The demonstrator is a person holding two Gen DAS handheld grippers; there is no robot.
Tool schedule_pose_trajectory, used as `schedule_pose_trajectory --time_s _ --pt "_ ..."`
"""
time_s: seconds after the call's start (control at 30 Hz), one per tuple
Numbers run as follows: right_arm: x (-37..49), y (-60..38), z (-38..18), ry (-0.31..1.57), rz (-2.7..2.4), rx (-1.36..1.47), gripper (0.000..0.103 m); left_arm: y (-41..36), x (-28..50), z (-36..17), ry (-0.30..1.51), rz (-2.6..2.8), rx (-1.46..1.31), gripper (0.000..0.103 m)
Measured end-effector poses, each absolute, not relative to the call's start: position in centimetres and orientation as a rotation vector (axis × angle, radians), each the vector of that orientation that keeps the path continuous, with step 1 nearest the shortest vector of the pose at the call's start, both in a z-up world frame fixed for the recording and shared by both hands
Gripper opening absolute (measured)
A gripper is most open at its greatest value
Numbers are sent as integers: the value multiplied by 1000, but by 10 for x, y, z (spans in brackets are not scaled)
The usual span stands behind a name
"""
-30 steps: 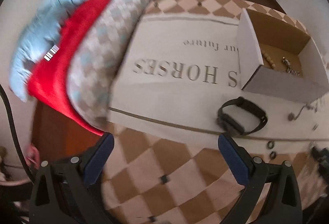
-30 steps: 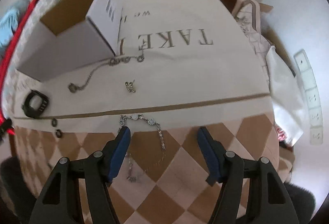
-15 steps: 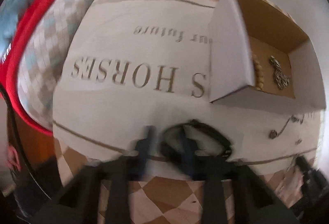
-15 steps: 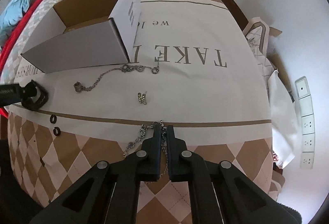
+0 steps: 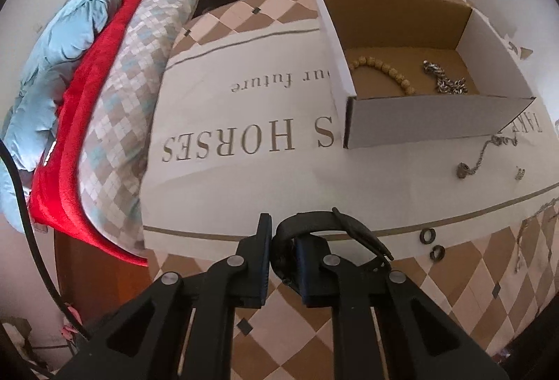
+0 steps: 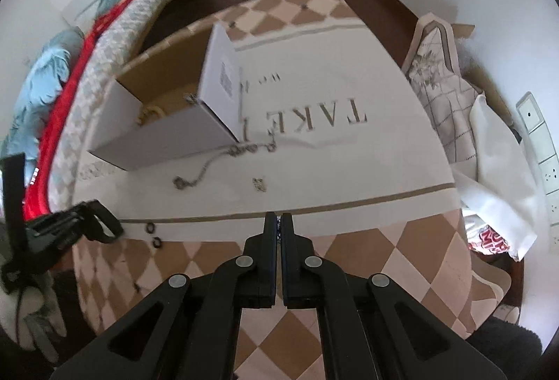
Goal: Organize jewelry
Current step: 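Grasp the black watch band with left tool while right tool grasps the silver chain, then carry watch band and chain into the white box and open both tools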
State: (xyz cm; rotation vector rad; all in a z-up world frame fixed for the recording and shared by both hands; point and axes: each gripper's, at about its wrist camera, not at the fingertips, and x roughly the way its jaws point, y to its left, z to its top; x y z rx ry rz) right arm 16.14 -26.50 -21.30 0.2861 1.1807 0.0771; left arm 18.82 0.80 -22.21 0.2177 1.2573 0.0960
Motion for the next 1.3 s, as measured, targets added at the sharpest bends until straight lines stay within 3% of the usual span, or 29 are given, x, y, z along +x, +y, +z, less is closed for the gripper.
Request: schedule_pose_trajectory --time_s 0.5,0.87,1.07,1.3 --pt "168 -232 -136 1045 152 234 2 13 189 -145 1073 120 176 10" --pt "228 -197 -68 936 240 195 2 13 237 -88 989 64 115 10" --pt "270 -186 -65 950 253 183 2 10 275 -82 986 48 127 10" --pt "305 -181 -97 1025 251 172 2 -3 308 -104 1054 -11 115 10"
